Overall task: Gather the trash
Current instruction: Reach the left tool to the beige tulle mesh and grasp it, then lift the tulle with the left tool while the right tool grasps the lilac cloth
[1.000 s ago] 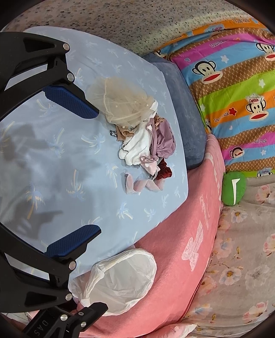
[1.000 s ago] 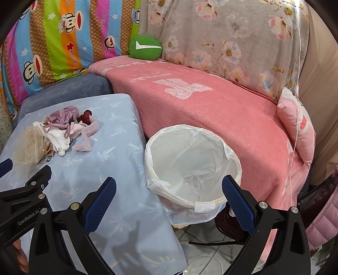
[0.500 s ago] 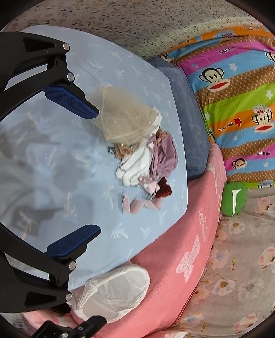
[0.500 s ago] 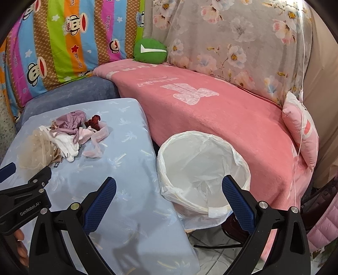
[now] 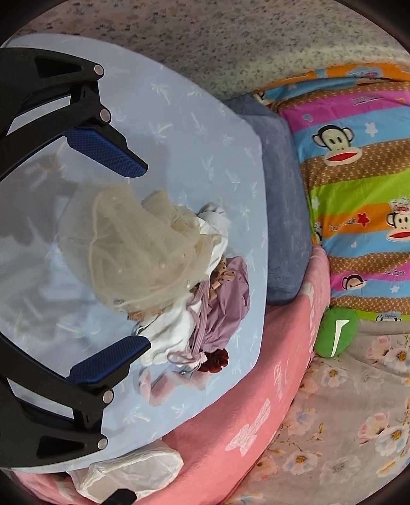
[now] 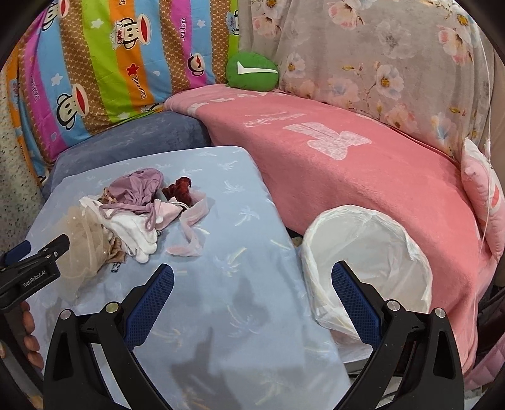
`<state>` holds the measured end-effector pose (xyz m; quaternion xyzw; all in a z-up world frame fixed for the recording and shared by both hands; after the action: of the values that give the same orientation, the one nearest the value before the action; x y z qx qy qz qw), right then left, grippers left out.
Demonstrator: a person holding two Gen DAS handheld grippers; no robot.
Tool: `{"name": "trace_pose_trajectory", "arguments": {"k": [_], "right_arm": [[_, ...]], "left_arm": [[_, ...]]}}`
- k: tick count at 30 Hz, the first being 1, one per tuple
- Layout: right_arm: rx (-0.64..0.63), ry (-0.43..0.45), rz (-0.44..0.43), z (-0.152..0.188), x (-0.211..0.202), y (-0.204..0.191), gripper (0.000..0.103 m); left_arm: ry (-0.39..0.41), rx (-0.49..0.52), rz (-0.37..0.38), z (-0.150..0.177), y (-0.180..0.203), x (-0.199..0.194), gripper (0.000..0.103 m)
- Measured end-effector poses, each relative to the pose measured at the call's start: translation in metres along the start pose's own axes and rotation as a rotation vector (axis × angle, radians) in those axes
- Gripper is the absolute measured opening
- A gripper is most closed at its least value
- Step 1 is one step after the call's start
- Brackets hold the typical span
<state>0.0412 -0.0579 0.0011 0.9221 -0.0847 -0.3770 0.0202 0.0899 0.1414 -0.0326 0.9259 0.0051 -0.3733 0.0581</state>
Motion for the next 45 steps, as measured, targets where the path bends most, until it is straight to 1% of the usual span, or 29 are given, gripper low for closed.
{"name": "trace_pose_trajectory", "arguments": {"k": [6,10,13,15,16,17,19,20,21,22,23,25,28,33,37,38,39,40,41,42,43,45], "right_arm": [[0.000,-0.007,-0.039,-0.018,0.035,-0.030,0.097],[-0.021,-0.015,-0.040,-0.029,0.054,-0.048,0.097],[-0.033,-0.018,-0.079,-0.034,0.066,-0.066,0.097],[-0.046,-0.029,-0.104,-0.034,0.073,-0.078,0.094],[-0.054,-0.038,-0.116,-0.033,0.077,-0.085,0.092],[-0.062,-0.050,-0.130,-0.033,0.081,-0.092,0.089],[-0.071,-0.070,-0.153,-0.030,0.087,-0.104,0.082],[-0.074,-0.075,-0.166,-0.029,0.089,-0.109,0.077],[-0.078,-0.077,-0.175,-0.028,0.090,-0.113,0.073],[-0.082,-0.077,-0.183,-0.027,0.090,-0.117,0.071],[-0.087,-0.078,-0.190,-0.026,0.091,-0.120,0.067],[-0.100,-0.083,-0.202,-0.026,0.093,-0.126,0.065],[-0.117,-0.079,-0.207,-0.030,0.095,-0.135,0.063],[-0.132,-0.041,-0.201,-0.046,0.097,-0.142,0.063],[-0.132,-0.061,-0.206,-0.053,0.115,-0.143,0.062],[-0.135,-0.077,-0.206,-0.053,0.122,-0.144,0.058],[-0.137,-0.091,-0.206,-0.053,0.127,-0.145,0.051],[-0.137,-0.104,-0.208,-0.053,0.132,-0.145,0.048],[-0.135,-0.112,-0.209,-0.052,0.137,-0.145,0.042],[-0.132,-0.115,-0.212,-0.052,0.139,-0.144,0.032],[-0.128,-0.117,-0.218,-0.051,0.140,-0.143,0.026],[-0.116,-0.115,-0.226,-0.051,0.139,-0.139,0.005]], "left_arm": [[-0.030,-0.021,0.017,-0.004,-0.021,0.024,0.096],[-0.060,-0.075,0.054,-0.006,-0.035,0.037,0.096],[-0.080,-0.084,0.084,-0.009,-0.039,0.045,0.095],[-0.096,-0.096,0.122,-0.008,-0.041,0.049,0.087],[-0.106,-0.100,0.139,-0.008,-0.042,0.050,0.078],[-0.120,-0.109,0.168,-0.007,-0.044,0.051,0.072],[-0.140,-0.120,0.200,-0.006,-0.047,0.053,0.050],[-0.144,-0.121,0.212,-0.006,-0.049,0.052,0.037],[-0.145,-0.119,0.228,-0.005,-0.050,0.051,0.031],[-0.145,-0.118,0.235,-0.005,-0.052,0.049,0.023],[-0.137,-0.120,0.238,-0.005,-0.054,0.045,0.017],[-0.121,-0.123,0.242,-0.007,-0.057,0.040,0.011],[-0.098,-0.139,0.251,-0.011,-0.066,0.029,0.010],[-0.048,-0.157,0.245,-0.025,-0.077,0.018,0.008],[-0.013,-0.151,0.247,-0.033,-0.079,0.011,0.008],[-0.008,-0.147,0.247,-0.034,-0.079,0.011,0.008],[-0.003,-0.144,0.245,-0.036,-0.078,0.010,0.008],[0.002,-0.141,0.244,-0.038,-0.078,0.009,0.008],[0.010,-0.137,0.242,-0.039,-0.077,0.008,0.008],[0.016,-0.134,0.241,-0.040,-0.076,0.007,0.008],[0.019,-0.131,0.241,-0.041,-0.076,0.006,0.008],[0.024,-0.125,0.238,-0.043,-0.074,0.005,0.008]]}}
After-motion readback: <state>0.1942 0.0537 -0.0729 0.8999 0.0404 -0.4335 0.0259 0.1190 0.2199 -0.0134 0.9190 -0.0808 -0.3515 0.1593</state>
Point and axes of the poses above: each gripper's, at about its wrist camera, not at the fingertips, and x roughly the way its jaws point, y to its right, z to its underside, the point moved 1 cm from there along x, roughly the way its jaws point, and after that the axes turned 3 degrees about -x, right-handed, at the moved point
